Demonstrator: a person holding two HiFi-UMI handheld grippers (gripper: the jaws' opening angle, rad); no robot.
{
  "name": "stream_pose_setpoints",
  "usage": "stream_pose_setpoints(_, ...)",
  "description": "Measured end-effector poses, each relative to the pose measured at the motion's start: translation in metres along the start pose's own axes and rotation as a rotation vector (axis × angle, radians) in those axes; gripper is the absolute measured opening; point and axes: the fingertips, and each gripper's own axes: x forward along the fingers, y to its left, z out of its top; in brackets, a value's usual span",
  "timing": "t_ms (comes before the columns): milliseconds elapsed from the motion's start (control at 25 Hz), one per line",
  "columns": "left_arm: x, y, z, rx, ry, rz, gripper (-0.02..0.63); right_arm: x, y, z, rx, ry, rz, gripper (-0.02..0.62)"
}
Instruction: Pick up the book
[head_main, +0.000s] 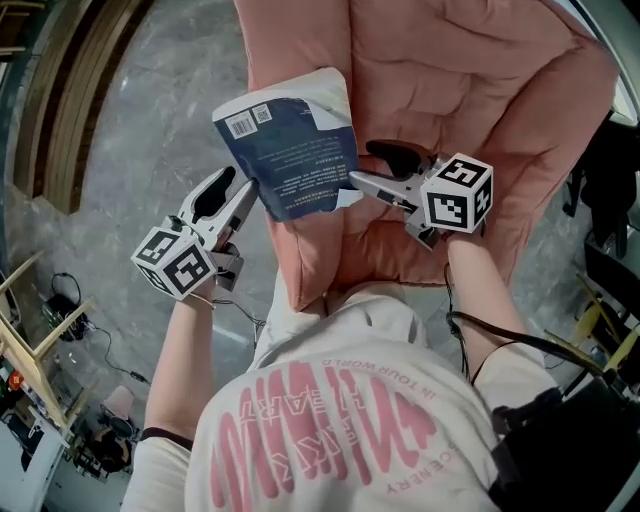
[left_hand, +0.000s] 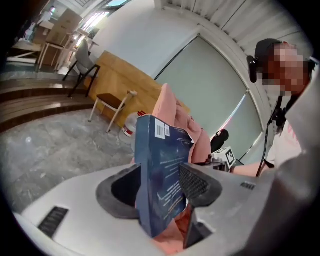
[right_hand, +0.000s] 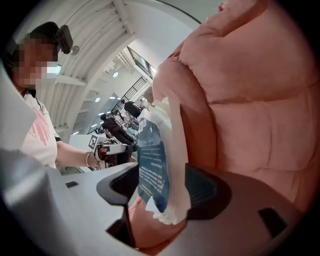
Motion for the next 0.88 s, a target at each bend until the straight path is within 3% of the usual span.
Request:
stream_pose_setpoints(160,0.018,0.005,-0.005,-0.028,0.061,-0.035,0.235,0.012,-0.014,-0.003,-0.014,0.033,-0.011,0.281)
stream_pose_setpoints(440,0.027,0.013,-0.003,0.038,0.128,-0.057,0.234,0.032,-0.023,0.006,0.006,0.011,0.043,0.283)
stream_pose_setpoints(600,0.025,0.022,0.003,0.018,0.091,-0.035,0.235,0.039,-0.025,0.006,0.02,0.019,0.044,0.29)
stream_pose_setpoints(880,0.038,0.01,0.0,-0.027,0.104,-0.107,0.235,0.046,-0.016,0.007,-0.009,0.025,0.052,0.288)
